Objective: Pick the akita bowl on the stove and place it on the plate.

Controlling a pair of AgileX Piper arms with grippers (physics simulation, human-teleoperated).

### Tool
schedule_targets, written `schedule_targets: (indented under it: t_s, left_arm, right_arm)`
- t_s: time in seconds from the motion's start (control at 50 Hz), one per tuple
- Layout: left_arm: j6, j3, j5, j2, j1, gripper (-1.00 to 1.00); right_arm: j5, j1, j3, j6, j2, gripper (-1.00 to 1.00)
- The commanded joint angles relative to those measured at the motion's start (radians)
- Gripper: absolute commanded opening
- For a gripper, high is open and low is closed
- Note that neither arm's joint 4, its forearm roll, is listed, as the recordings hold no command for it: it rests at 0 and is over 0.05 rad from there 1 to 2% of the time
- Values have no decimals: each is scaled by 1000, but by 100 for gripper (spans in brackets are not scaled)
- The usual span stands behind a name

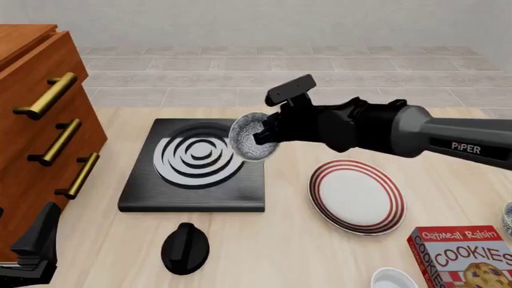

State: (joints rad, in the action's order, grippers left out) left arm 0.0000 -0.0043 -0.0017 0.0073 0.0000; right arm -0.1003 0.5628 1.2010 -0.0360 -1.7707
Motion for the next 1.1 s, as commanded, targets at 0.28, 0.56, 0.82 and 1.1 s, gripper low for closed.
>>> schedule_targets:
  t_s: [0.28,0.56,0.82,1.1]
  left_arm:
    - [0,0,0,0,0,100]
    - [0,0,0,0,0,100]
    - [0,0,0,0,0,100]
    - [0,0,0,0,0,100]
  right_arm:
    - [72,-99,-139,30,97,-100]
    - [91,-152,-179,28,120,-100]
    - [118,-191,-215,41,132,-100]
    - [144,-229,-252,55,140,-100]
